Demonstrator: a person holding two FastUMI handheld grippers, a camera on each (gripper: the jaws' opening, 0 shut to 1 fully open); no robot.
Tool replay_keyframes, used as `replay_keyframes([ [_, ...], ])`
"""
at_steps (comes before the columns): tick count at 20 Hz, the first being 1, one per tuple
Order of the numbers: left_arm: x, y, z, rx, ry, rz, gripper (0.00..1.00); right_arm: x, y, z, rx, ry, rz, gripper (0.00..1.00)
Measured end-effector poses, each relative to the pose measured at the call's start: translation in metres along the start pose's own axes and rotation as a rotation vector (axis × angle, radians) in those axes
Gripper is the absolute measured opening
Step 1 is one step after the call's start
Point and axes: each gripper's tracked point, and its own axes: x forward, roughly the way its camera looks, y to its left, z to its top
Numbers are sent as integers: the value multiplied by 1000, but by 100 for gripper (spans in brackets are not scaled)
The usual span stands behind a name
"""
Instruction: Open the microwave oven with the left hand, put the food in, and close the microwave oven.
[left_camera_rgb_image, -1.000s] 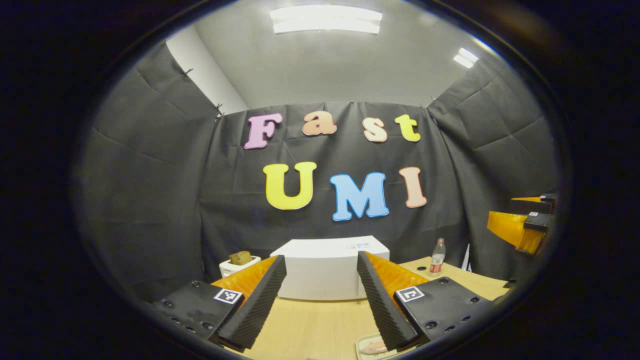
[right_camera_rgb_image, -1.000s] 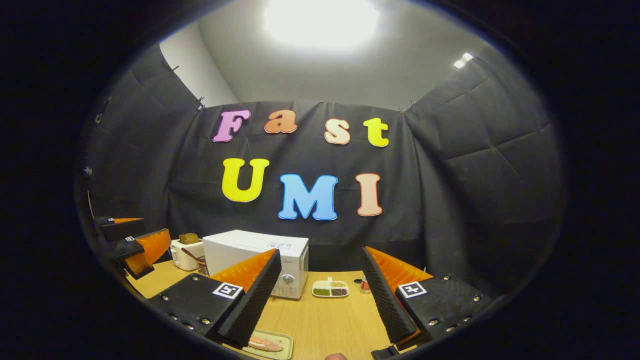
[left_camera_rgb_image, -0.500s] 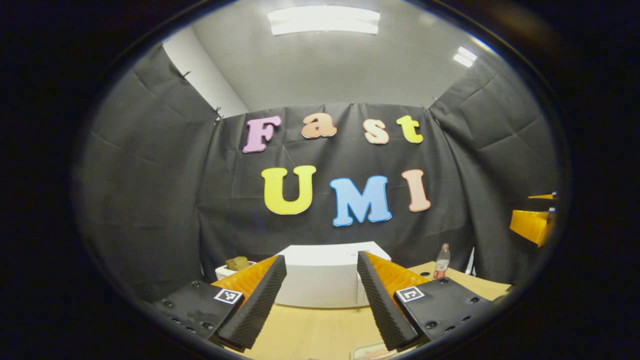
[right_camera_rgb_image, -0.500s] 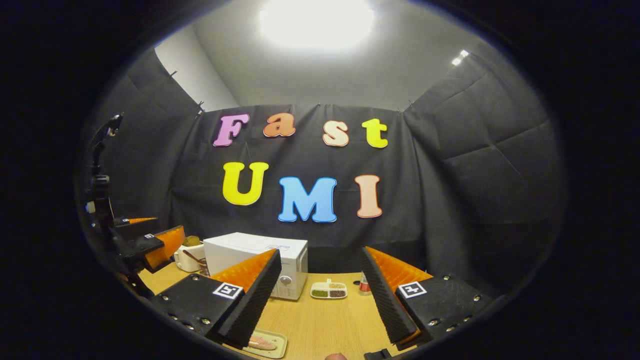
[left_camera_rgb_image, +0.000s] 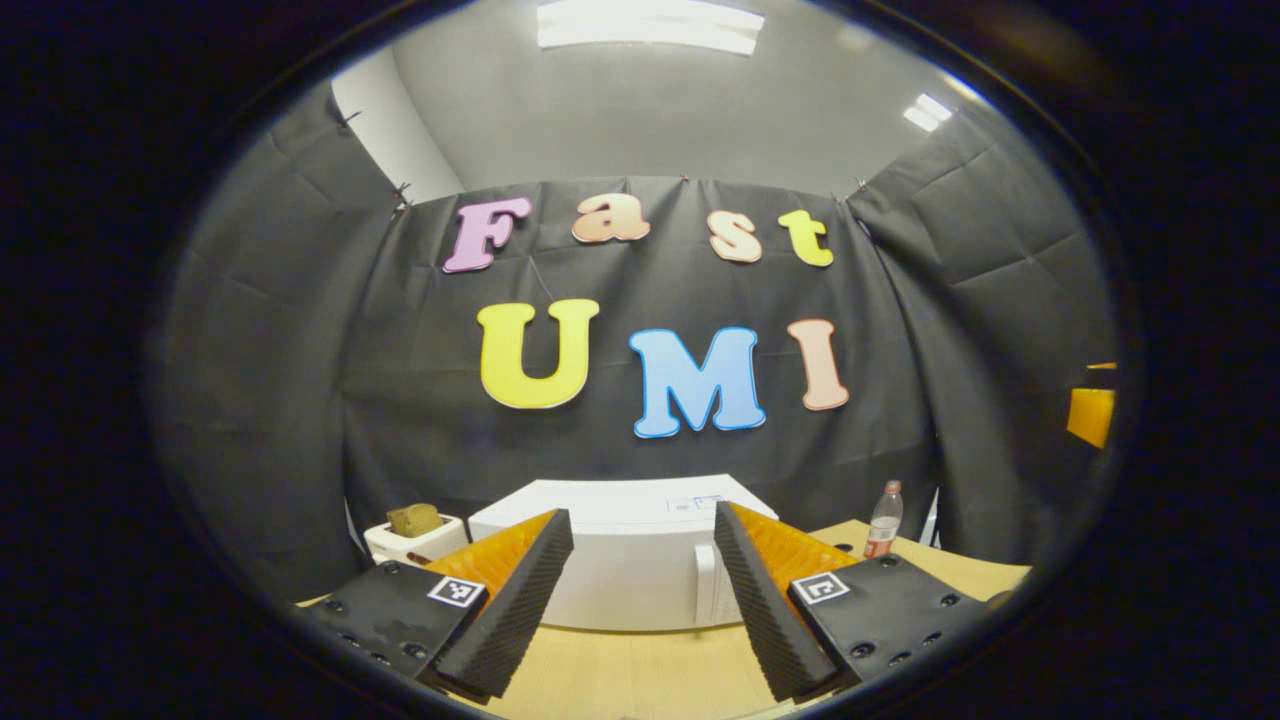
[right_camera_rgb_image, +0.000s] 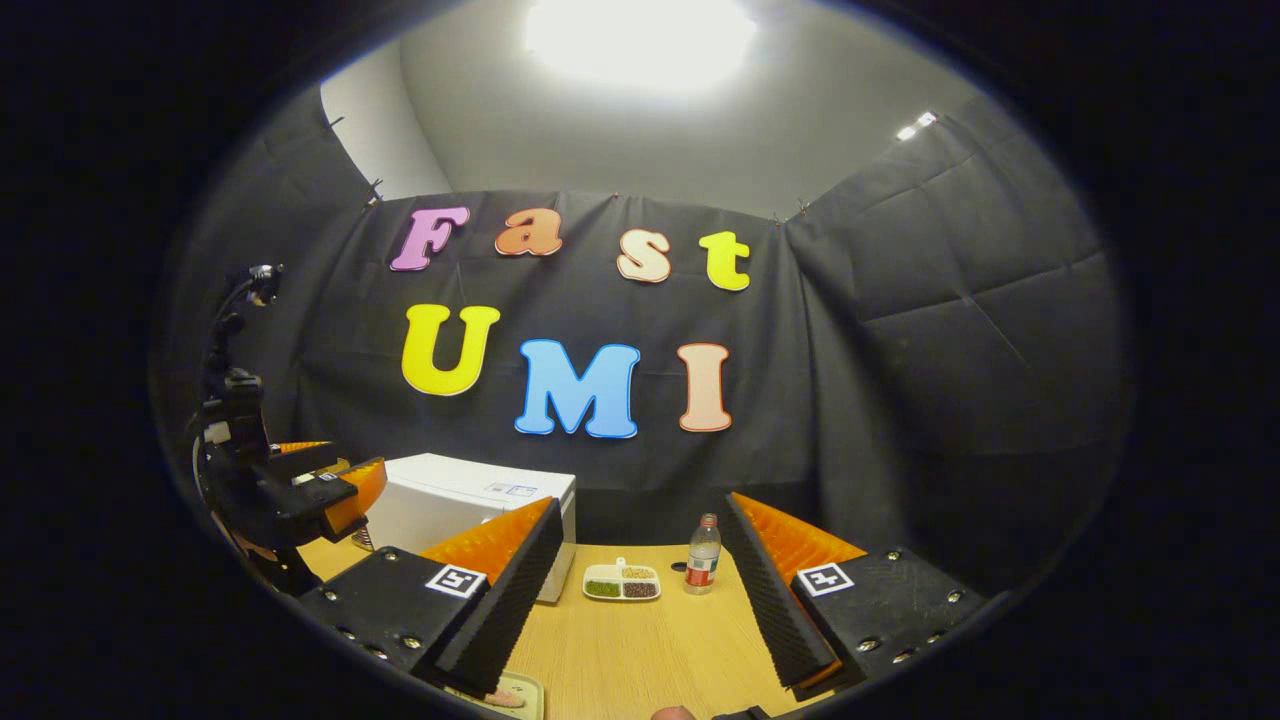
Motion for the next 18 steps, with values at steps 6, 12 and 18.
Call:
replay_keyframes([
  [6, 60, -22, -37, -4, 3, -71, 94, 24, -6, -1, -30, 4, -88, 97],
  [12, 108, -47, -102, 0, 73, -132, 94, 40, -6, -6, -50, 34, -160, 97],
  [18, 146, -66, -164, 18, 152, -168, 96, 44, -7, -9, -100, 57, -220, 97],
])
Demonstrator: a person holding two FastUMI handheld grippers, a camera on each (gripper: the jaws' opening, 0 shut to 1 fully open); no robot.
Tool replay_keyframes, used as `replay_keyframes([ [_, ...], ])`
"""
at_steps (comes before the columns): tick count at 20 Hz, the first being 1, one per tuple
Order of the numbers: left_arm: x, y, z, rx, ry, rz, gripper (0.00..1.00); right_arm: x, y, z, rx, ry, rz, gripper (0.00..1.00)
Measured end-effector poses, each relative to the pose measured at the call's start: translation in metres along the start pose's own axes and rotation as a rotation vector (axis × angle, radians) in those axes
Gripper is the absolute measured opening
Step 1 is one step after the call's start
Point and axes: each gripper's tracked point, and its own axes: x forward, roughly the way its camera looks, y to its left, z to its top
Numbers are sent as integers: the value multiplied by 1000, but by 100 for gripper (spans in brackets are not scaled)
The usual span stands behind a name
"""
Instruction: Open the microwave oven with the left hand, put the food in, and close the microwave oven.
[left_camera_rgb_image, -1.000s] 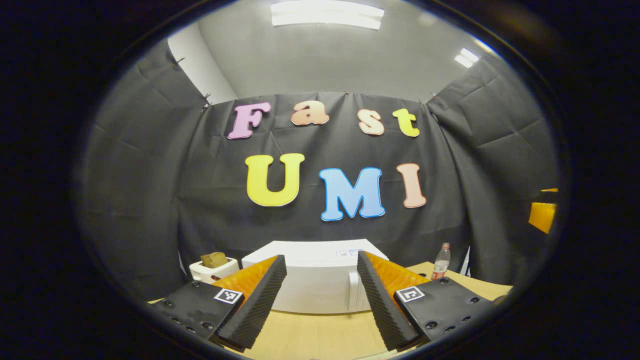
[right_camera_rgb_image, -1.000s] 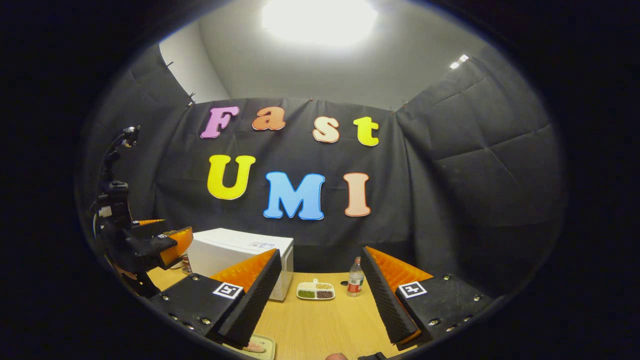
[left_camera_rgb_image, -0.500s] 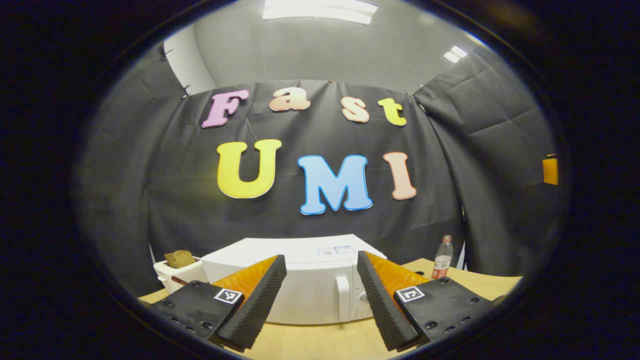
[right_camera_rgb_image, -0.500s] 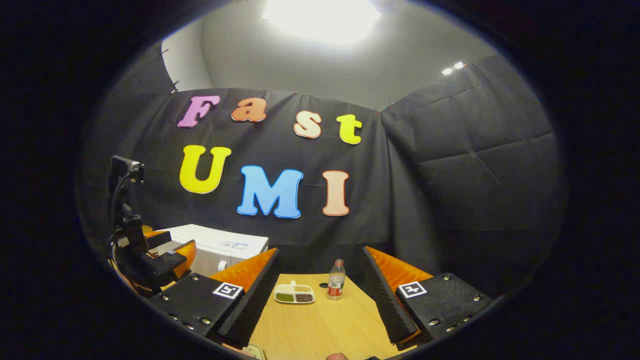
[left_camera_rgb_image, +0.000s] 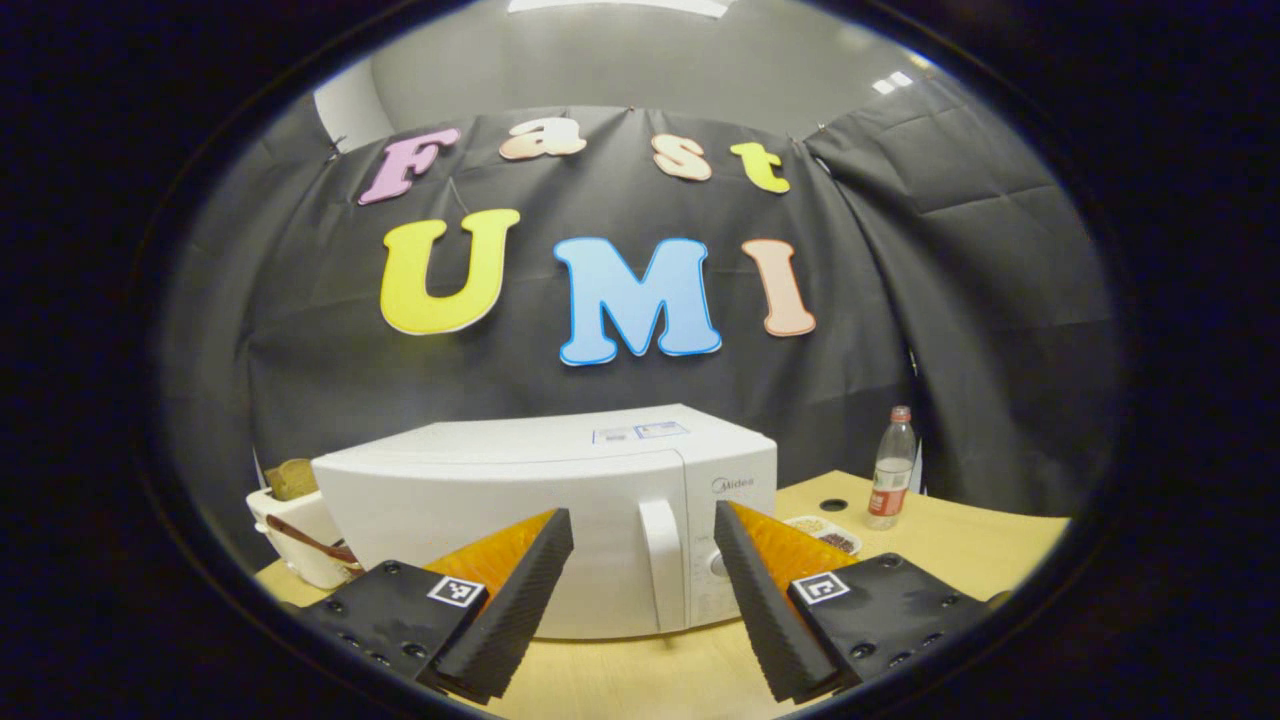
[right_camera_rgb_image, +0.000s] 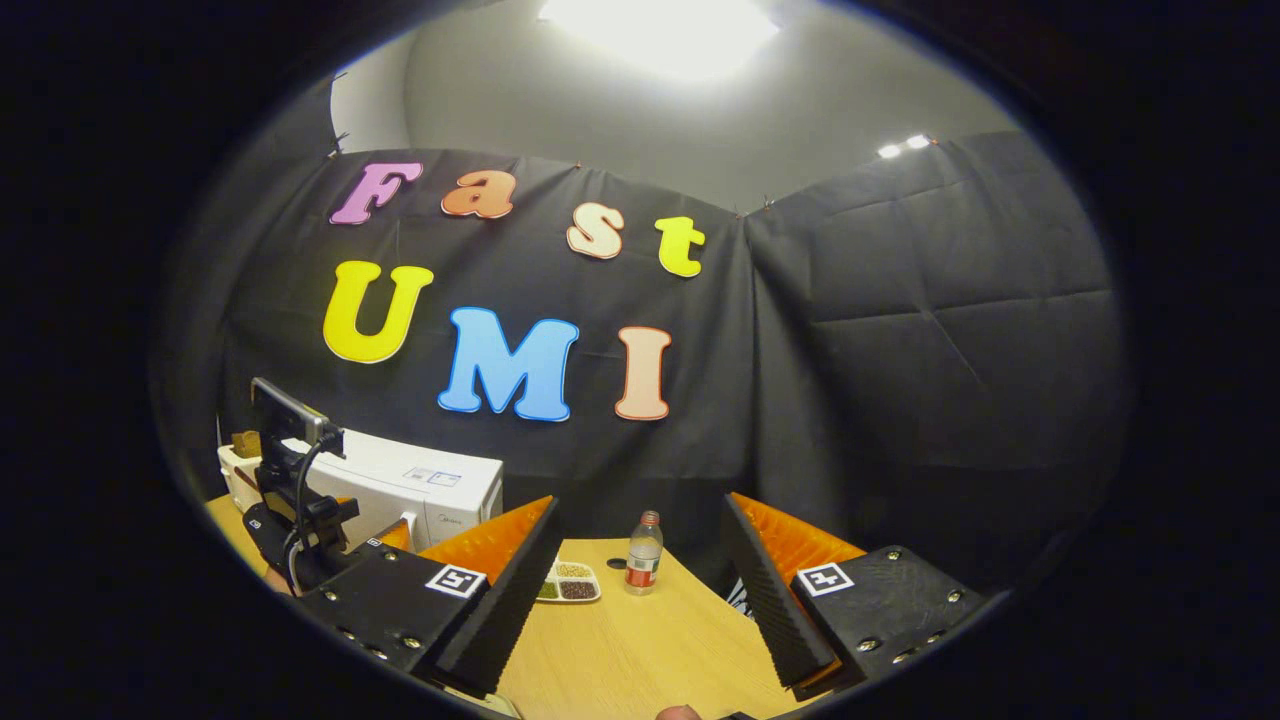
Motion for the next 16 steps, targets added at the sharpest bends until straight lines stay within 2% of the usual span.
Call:
replay_keyframes([
  [5, 35, -2, -38, 3, 71, -4, 95, -2, -8, -5, -24, 23, -56, 97],
  [7, 45, -7, -50, 10, 91, -6, 88, -2, -11, -7, -33, 34, -72, 97],
  [13, 58, -18, -57, 26, 106, -1, 42, -6, -15, -4, -69, 40, -91, 97],
  [16, 55, -17, -58, -8, 129, 2, 33, -10, -15, -1, -91, 34, -83, 97],
])
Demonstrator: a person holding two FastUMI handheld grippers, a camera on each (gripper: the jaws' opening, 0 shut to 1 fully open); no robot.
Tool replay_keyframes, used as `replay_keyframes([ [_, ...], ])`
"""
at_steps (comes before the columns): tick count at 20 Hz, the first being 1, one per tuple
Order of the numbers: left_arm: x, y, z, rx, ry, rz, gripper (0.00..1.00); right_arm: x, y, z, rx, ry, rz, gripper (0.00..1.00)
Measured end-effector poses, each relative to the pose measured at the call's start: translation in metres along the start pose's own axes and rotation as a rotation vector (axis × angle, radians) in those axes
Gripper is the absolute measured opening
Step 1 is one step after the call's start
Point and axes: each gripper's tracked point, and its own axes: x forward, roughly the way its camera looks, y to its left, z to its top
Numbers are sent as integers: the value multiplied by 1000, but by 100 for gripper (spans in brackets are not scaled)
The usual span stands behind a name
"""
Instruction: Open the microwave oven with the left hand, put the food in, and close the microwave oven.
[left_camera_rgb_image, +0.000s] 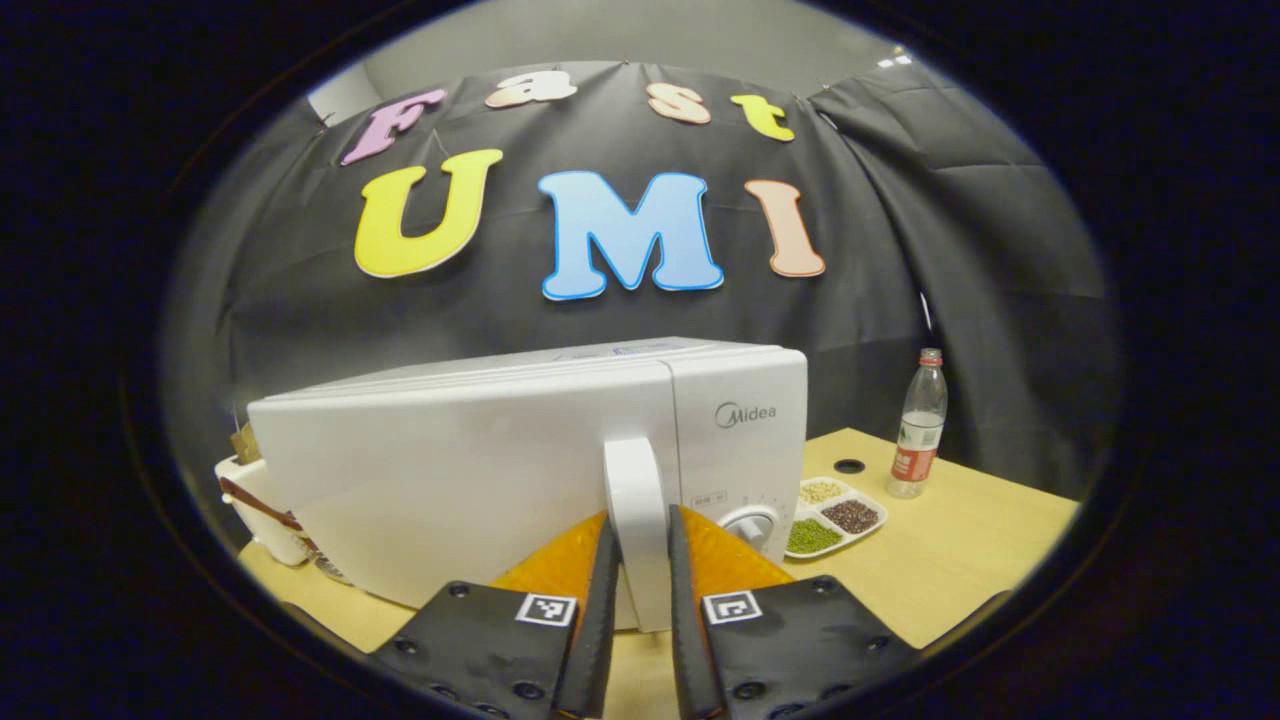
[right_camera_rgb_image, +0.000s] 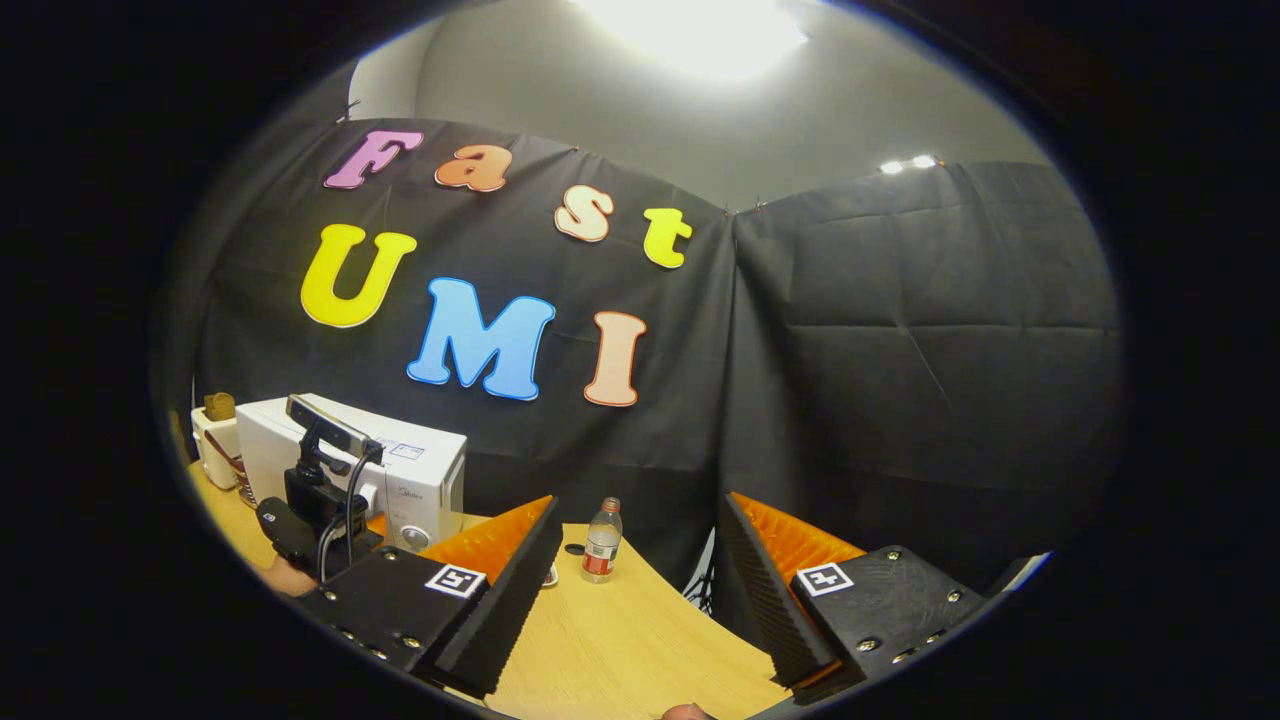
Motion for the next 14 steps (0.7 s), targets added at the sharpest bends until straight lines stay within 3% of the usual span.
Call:
replay_keyframes([
  [4, 0, 0, 0, 28, 42, -2, 15, -9, -5, 3, -1, -15, 13, 97],
  [6, -3, 0, -1, 20, 67, 8, 12, -12, -9, 0, 2, -15, 18, 97],
  [7, -16, 1, -6, 0, 97, 25, 14, -14, -12, -2, 2, -13, 17, 97],
  [9, -41, 2, -1, 3, 45, 36, 11, -18, -20, -2, 15, -15, 14, 97],
  [14, -78, 8, -10, 11, 69, 5, 12, -24, -20, -6, 63, -23, 67, 97],
])
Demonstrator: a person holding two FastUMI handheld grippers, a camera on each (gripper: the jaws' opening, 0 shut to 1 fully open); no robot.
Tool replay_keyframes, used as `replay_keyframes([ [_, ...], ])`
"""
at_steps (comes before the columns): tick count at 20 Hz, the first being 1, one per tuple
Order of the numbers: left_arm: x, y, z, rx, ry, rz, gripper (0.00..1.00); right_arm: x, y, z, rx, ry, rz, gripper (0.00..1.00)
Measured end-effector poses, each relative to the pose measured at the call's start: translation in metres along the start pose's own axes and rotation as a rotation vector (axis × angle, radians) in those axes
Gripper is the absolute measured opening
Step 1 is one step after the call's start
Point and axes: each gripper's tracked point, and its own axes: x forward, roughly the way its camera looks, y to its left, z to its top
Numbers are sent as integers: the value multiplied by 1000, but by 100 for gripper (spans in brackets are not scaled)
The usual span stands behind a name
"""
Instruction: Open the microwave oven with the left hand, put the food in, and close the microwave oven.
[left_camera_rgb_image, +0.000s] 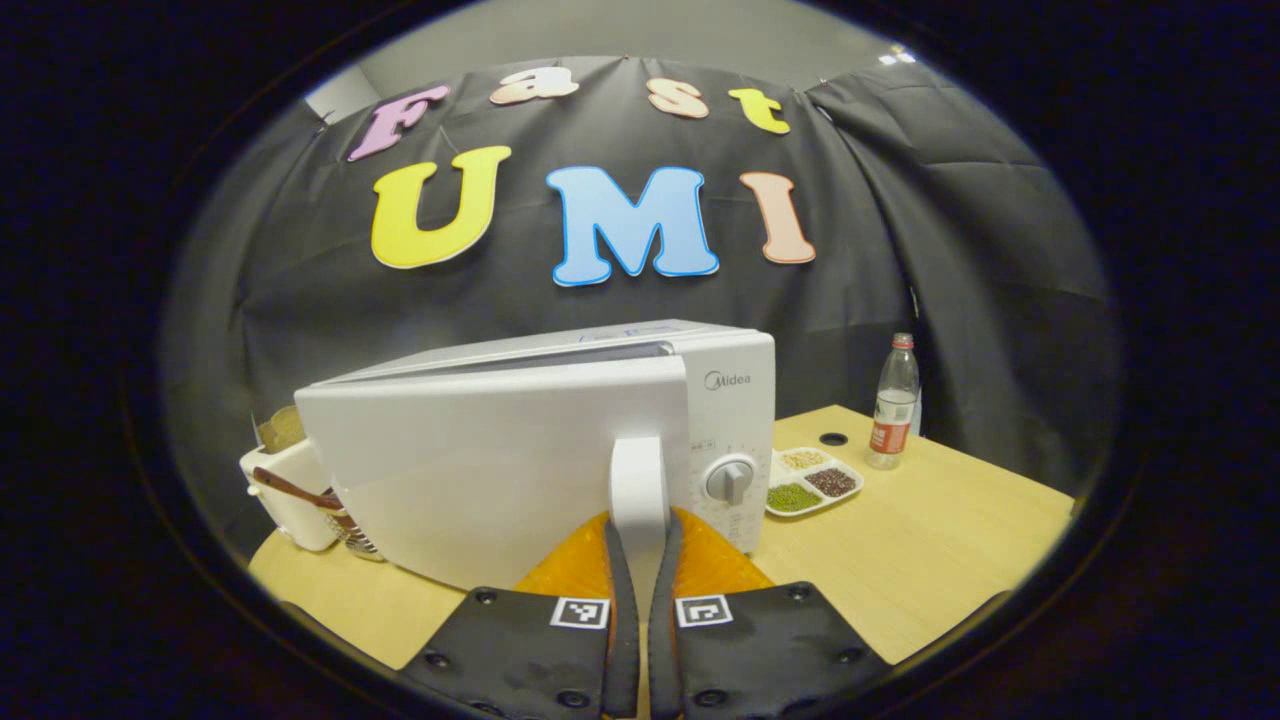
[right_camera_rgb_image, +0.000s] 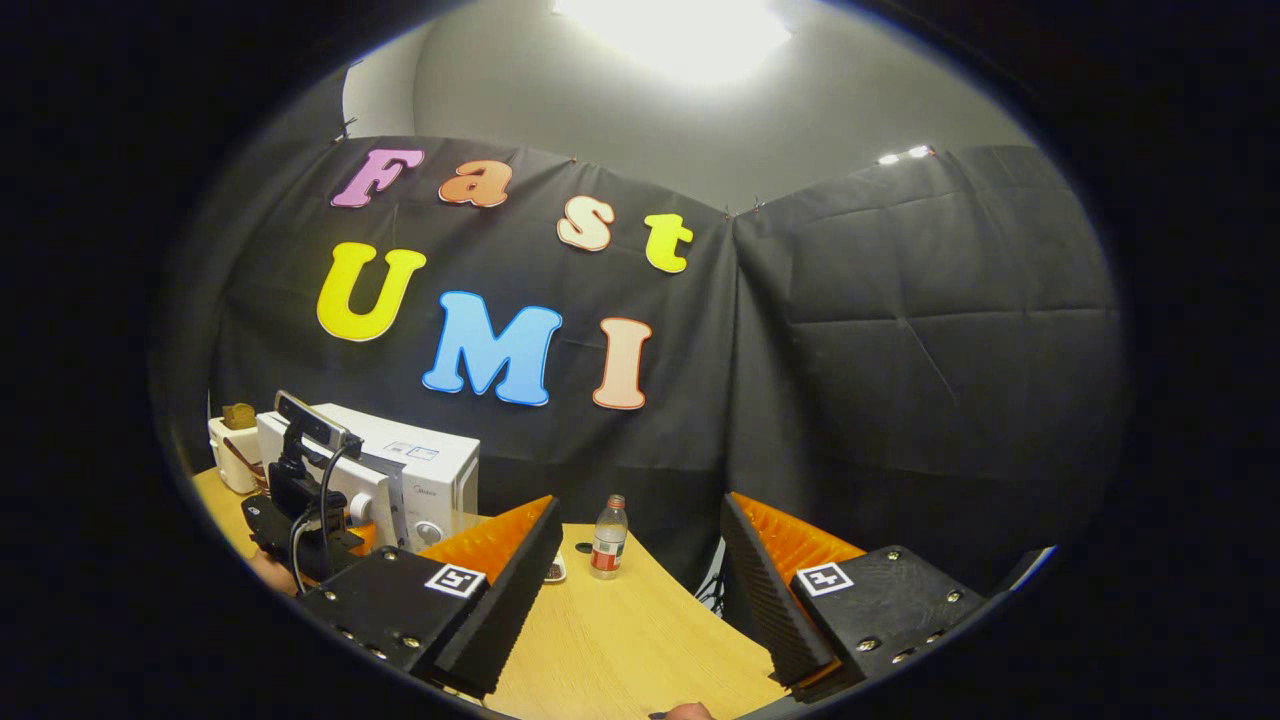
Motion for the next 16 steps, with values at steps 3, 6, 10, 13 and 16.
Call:
replay_keyframes([
  [3, -25, 7, -5, -8, 10, 37, 10, -11, 0, 6, 18, -28, 44, 97],
  [6, -51, 17, -11, 2, 16, 78, 10, -22, -4, 11, 8, -61, 85, 97],
  [10, -80, 31, -19, -3, 33, 144, 11, -39, -5, 10, 28, -76, 168, 97],
  [13, -107, 47, -26, -11, 43, 203, 11, -49, 1, 7, 59, -72, 254, 97],
  [16, -137, 70, -33, -18, 51, 266, 12, -52, 11, 4, 53, -72, 325, 97],
])
